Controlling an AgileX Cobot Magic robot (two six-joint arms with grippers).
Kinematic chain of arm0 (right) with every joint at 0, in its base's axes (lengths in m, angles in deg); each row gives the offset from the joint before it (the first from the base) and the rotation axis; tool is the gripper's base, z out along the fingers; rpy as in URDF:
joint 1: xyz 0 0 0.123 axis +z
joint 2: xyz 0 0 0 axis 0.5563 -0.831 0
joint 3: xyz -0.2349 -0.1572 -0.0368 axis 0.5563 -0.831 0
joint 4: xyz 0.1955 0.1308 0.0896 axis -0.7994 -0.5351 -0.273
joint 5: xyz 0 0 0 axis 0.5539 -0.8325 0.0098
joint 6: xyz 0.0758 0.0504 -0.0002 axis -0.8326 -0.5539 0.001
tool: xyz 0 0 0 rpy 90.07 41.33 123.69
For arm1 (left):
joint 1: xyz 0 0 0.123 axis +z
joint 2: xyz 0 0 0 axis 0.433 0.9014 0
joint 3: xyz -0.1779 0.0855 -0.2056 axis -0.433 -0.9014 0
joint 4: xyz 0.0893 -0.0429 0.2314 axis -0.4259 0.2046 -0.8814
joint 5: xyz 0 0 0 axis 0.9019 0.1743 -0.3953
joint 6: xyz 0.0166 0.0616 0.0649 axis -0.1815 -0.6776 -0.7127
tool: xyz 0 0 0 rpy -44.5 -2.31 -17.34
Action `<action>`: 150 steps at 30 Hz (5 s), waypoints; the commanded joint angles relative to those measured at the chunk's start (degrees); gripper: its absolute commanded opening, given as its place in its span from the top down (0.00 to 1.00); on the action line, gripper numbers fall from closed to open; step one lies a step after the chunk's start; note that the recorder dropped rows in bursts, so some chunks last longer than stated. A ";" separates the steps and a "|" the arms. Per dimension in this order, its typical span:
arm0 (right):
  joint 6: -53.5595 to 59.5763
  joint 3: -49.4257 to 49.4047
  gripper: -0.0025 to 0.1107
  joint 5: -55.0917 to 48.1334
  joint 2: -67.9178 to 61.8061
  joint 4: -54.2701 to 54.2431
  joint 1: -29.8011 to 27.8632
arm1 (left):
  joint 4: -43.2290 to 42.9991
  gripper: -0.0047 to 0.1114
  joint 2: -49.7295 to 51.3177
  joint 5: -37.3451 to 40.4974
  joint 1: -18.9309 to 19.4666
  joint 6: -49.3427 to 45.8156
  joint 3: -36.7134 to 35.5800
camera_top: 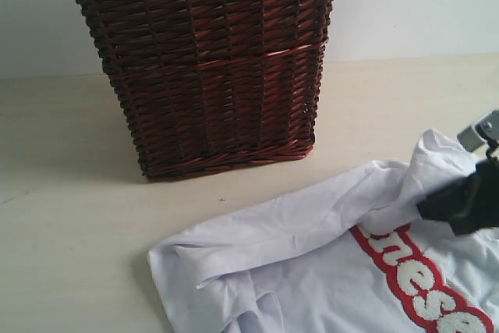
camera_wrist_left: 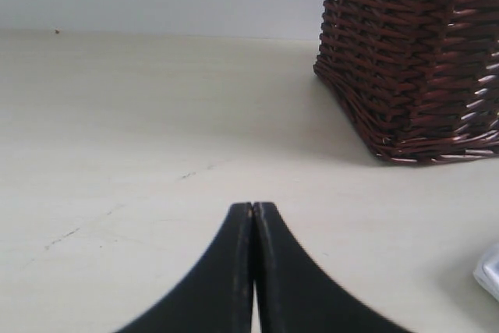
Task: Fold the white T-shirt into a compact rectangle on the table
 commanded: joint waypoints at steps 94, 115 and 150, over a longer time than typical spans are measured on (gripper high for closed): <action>-9.20 12.39 0.74 20.65 2.43 2.46 21.70 | -0.11 0.96 -0.32 -0.30 -0.48 -0.15 -0.02; -25.17 15.80 0.98 44.25 -17.92 13.53 10.82 | -0.11 0.96 -0.32 -0.30 -0.48 -0.15 -0.02; -15.80 22.80 0.86 0.28 -17.05 -16.48 6.17 | -0.11 0.96 -0.32 -0.30 -0.48 -0.15 -0.02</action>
